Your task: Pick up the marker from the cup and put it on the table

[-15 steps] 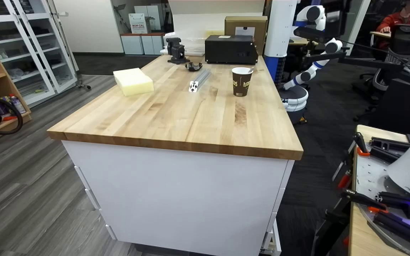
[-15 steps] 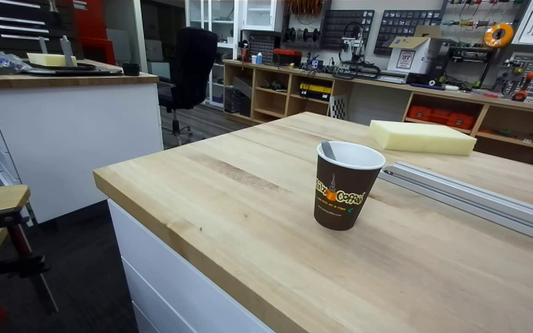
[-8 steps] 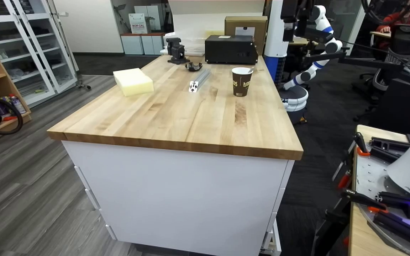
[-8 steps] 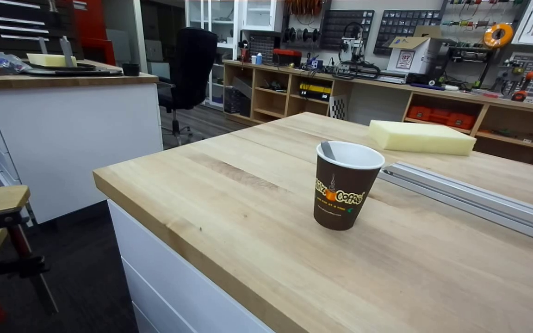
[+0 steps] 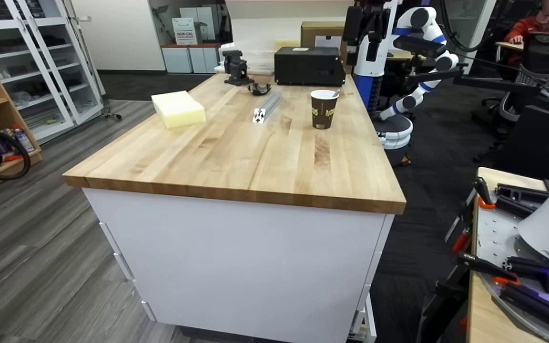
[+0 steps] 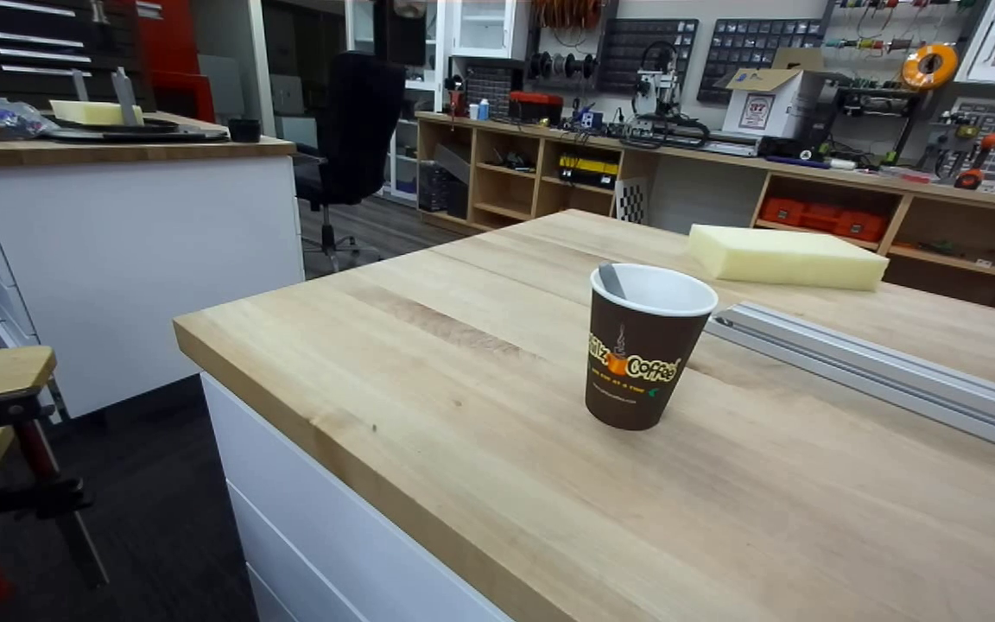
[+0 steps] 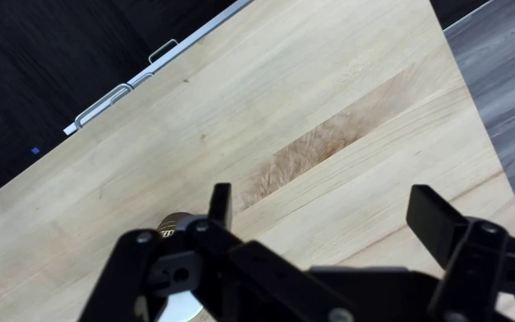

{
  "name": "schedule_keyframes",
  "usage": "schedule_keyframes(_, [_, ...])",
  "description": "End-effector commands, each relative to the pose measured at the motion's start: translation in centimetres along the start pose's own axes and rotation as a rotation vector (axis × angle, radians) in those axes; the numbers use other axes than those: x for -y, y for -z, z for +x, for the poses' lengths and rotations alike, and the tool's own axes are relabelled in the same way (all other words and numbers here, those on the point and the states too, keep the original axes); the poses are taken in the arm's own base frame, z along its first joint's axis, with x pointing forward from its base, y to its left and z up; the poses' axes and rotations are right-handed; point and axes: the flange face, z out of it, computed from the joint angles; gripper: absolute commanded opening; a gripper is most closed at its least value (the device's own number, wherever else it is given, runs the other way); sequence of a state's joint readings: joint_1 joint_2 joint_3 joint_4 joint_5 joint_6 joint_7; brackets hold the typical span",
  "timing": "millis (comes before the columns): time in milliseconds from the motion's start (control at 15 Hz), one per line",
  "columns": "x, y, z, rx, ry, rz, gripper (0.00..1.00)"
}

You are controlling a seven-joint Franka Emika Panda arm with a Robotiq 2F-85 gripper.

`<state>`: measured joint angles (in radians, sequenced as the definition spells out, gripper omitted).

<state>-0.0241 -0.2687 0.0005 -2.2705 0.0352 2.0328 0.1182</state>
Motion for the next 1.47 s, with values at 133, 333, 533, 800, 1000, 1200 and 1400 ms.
schedule_keyframes(133, [-2.7, -2.1, 4.2, -0.029, 0.001, -0.058, 1.0])
schedule_keyframes(333, [-4.8, -3.0, 5.8, -0.045, -0.022, -0.096, 1.0])
schedule_keyframes(533, [-7.9, -3.0, 7.3, -0.066, -0.078, -0.095, 1.0])
schedule_keyframes(800, [-11.6, -2.8, 8.4, -0.073, -0.136, -0.008, 1.0])
schedule_keyframes(1000, [-12.5, -3.3, 8.7, -0.059, -0.16, 0.109, 1.0])
schedule_keyframes(1200, [-12.6, -4.2, 8.8, -0.052, -0.172, 0.179, 1.0])
schedule_keyframes(1400, [-12.6, -5.2, 8.8, -0.043, -0.172, 0.195, 1.0])
